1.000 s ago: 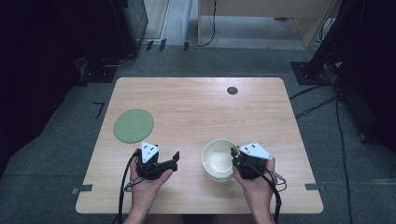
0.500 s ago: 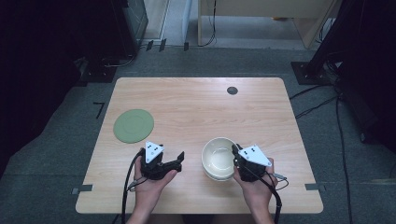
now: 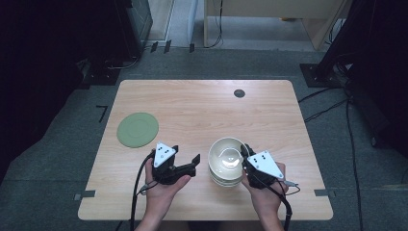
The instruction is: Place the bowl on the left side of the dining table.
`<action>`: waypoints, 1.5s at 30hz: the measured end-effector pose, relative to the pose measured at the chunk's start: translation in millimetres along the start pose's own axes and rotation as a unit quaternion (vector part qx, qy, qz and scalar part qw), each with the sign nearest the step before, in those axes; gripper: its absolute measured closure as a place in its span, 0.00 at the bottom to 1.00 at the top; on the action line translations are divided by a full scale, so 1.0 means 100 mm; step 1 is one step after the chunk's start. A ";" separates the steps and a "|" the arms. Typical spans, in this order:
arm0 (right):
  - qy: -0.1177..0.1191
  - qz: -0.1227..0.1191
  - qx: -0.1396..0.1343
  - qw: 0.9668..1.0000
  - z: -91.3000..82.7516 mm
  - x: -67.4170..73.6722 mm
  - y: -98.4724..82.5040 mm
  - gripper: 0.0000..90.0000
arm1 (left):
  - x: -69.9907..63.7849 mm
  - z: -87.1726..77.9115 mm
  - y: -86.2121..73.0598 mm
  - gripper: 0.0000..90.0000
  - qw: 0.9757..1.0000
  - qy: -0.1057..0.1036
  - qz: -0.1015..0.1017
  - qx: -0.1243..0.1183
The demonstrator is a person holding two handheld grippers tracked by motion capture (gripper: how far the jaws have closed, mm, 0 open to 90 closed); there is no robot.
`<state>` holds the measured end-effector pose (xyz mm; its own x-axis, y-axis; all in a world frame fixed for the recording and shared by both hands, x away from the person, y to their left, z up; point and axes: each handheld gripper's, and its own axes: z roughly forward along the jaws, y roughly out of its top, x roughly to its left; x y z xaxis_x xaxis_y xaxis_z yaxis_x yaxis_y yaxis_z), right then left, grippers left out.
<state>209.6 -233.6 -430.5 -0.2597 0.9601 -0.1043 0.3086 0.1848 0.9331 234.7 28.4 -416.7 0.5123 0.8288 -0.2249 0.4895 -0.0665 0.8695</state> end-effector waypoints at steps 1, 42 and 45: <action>0.000 0.000 0.000 1.000 0.00 0.00 0.00 0.94 | 0.00 0.00 0.00 0.18 1.000 0.000 0.000 0.000; 0.000 -0.026 -0.083 0.996 -0.15 0.30 0.15 0.94 | -0.25 0.32 0.12 0.94 0.999 -0.043 0.006 0.008; 0.015 -0.012 -0.081 0.997 -0.15 0.29 0.16 0.90 | -0.20 0.29 0.11 0.94 0.999 -0.047 0.005 -0.003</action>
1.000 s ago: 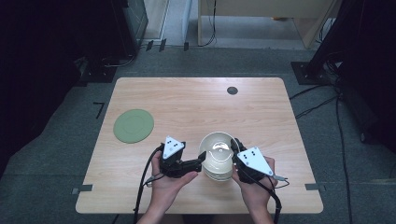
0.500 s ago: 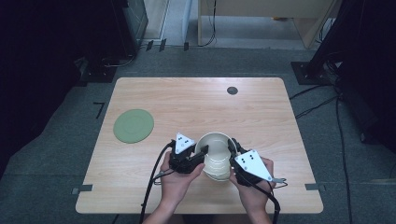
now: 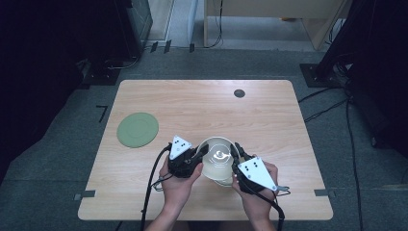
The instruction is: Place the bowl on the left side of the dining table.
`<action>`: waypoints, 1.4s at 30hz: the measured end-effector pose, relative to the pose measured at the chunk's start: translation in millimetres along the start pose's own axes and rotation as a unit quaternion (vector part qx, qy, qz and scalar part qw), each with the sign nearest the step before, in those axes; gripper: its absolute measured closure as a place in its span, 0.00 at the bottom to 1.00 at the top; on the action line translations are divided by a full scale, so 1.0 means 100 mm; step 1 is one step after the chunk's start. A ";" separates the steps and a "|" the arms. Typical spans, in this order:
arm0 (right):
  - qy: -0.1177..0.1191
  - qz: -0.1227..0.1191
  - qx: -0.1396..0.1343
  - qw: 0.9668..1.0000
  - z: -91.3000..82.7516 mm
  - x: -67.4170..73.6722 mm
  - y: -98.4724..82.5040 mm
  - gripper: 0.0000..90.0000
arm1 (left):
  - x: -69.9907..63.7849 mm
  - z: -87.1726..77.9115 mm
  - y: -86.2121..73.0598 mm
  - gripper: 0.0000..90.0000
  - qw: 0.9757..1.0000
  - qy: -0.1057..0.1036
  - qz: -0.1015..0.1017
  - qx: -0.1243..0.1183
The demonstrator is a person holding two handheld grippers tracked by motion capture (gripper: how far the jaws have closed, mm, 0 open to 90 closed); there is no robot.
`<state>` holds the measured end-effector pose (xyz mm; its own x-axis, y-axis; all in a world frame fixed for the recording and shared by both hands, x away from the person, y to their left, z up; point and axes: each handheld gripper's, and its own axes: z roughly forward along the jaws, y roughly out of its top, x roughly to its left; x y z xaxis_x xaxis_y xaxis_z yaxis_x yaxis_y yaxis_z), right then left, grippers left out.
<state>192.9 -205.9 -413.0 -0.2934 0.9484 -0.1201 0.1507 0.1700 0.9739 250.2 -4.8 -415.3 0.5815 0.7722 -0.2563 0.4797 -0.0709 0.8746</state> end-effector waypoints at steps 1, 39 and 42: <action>0.000 0.000 0.000 1.000 0.00 0.00 0.00 0.90 | 0.00 0.00 0.00 0.94 1.000 0.000 0.000 0.000; -0.068 0.154 0.115 0.979 -0.23 -1.34 -0.82 0.20 | 0.97 -0.49 -0.16 0.94 0.995 0.058 -0.064 -0.046; -0.078 0.153 0.126 0.977 -0.23 -1.40 -0.89 0.20 | 1.03 -0.52 -0.17 0.94 0.995 0.056 -0.067 -0.048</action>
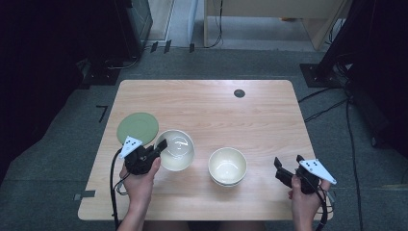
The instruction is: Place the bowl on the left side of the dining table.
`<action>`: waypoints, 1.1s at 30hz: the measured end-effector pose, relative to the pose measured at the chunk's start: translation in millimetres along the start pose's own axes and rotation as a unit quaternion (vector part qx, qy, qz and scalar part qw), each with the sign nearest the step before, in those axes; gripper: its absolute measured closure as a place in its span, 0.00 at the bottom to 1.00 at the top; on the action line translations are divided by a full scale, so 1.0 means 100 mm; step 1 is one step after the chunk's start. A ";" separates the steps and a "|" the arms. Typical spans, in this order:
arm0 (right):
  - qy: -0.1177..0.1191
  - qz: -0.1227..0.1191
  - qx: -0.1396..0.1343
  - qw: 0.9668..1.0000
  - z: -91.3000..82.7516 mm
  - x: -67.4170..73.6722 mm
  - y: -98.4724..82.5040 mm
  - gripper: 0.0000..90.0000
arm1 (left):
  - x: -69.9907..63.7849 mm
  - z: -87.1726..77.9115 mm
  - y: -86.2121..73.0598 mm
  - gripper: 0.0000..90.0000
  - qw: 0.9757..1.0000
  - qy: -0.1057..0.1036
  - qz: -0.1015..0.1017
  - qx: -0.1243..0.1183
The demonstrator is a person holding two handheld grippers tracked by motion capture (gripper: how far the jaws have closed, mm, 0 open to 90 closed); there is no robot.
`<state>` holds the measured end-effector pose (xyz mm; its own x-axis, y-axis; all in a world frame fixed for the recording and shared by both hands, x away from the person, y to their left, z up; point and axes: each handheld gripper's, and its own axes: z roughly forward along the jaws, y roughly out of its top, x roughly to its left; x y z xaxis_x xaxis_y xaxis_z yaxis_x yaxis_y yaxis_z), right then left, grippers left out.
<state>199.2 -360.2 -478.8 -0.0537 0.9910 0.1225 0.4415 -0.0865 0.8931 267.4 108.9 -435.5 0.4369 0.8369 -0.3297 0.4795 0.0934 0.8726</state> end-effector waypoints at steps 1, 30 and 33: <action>0.000 0.000 0.000 1.000 0.00 0.00 0.00 0.20 | 0.00 0.00 0.00 0.94 1.000 0.000 0.000 0.000; -0.044 0.003 0.097 0.994 0.28 -0.37 -0.29 0.16 | 0.48 -0.22 0.04 0.94 0.998 0.063 -0.012 -0.021; -0.046 -0.005 0.106 0.993 0.30 -0.37 -0.29 0.16 | 0.53 -0.25 0.06 0.94 0.997 0.068 -0.014 -0.023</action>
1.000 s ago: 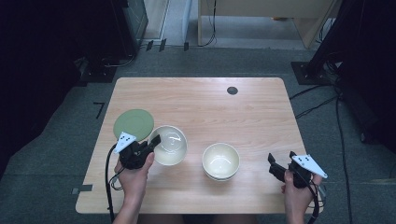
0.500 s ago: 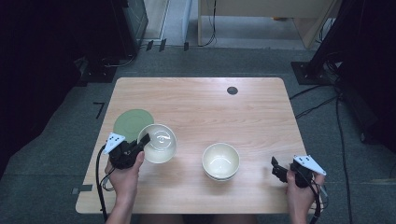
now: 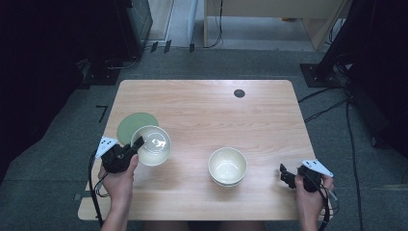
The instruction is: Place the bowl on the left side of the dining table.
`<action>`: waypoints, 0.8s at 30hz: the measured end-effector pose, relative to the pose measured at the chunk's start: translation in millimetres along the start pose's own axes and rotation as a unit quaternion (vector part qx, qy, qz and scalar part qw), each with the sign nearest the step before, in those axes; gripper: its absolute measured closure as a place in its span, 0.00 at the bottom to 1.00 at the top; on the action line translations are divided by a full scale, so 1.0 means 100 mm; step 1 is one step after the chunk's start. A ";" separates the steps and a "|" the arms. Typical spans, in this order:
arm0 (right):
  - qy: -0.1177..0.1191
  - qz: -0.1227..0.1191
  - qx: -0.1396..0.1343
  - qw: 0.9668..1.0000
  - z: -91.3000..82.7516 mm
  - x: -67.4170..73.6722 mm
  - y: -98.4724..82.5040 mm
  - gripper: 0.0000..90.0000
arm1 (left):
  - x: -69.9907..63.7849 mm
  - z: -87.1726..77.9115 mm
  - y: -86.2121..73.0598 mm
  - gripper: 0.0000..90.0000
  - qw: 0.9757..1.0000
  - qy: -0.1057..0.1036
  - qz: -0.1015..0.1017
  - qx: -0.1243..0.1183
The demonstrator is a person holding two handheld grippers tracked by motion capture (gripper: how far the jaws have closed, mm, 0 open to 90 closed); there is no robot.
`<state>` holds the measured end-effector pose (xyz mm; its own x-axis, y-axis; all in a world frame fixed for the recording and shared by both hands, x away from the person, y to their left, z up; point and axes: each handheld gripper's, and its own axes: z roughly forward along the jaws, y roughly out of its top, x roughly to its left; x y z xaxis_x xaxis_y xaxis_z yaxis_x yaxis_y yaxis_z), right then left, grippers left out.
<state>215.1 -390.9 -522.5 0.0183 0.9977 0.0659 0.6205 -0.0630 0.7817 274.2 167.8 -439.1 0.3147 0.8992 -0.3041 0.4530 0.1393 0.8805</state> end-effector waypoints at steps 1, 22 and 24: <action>-0.001 -0.002 0.008 1.000 0.01 0.01 0.00 0.16 | 0.01 -0.01 0.00 0.94 1.000 0.001 -0.001 -0.001; 0.001 -0.027 0.041 0.999 0.06 0.05 0.01 0.14 | 0.31 -0.05 0.12 0.94 0.999 0.034 -0.014 -0.007; 0.002 -0.027 0.041 0.999 0.06 0.05 0.01 0.14 | 0.35 -0.04 0.14 0.94 0.999 0.037 -0.019 -0.008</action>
<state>220.9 -386.1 -525.2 -0.0200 0.9994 0.0275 0.6824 -0.0064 0.7309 288.1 203.0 -436.1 0.2344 0.9212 -0.3106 0.4500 0.1805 0.8746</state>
